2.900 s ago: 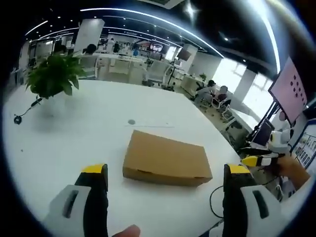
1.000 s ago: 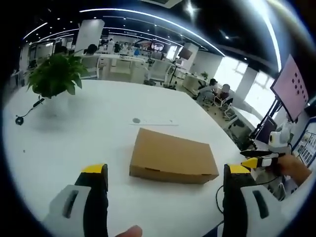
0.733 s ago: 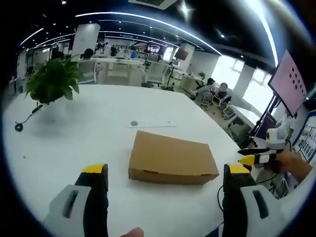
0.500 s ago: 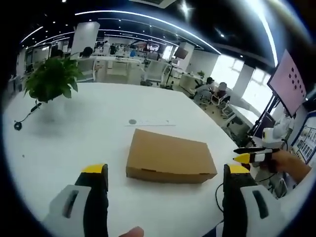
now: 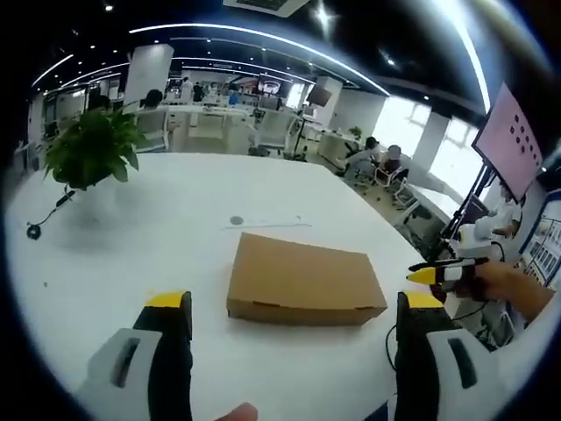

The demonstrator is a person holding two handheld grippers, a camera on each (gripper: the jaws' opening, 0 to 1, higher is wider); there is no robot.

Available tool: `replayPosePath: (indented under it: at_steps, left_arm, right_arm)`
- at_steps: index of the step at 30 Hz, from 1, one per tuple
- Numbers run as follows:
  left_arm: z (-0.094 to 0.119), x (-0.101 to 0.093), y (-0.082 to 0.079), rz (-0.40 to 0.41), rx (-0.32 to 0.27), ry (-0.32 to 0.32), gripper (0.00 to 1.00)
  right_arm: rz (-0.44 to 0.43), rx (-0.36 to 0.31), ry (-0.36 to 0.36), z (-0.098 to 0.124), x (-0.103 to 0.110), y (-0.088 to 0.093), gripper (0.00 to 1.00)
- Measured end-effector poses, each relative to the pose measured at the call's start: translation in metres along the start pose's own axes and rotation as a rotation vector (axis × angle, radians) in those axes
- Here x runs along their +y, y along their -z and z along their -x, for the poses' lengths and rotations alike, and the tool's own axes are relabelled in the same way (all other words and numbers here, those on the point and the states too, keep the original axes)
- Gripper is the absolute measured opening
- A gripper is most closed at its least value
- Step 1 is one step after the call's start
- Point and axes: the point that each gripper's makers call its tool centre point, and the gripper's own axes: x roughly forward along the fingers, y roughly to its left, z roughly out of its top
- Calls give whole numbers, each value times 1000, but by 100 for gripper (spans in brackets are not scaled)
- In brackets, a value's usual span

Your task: Operate the shoe box by opening the lid, removing the specified soft item, and placing it in the target area until the item is outside and the box remains undamaged.

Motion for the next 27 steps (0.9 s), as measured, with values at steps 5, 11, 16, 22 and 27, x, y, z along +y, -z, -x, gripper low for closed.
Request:
replayPosePath:
  at_steps: [5, 11, 16, 22, 27]
  left_arm:
    - [3, 0, -4, -13, -16, -4, 99]
    - [4, 0, -7, -16, -22, -6, 99]
    - [4, 0, -11, -15, -38, -9, 99]
    - [1, -1, -5, -8, -8, -5, 99]
    - [1, 0, -4, 2, 4, -12, 99]
  right_arm:
    - [-6, 6, -9, -3, 2, 2, 88]
    - [-46, 8, -15, -7, -1, 7, 88]
    - [-72, 10, -21, -12, -5, 6, 87]
    - [-100, 14, -21, -18, -10, 1, 85]
    - [-110, 11, -22, -23, -16, -1, 84]
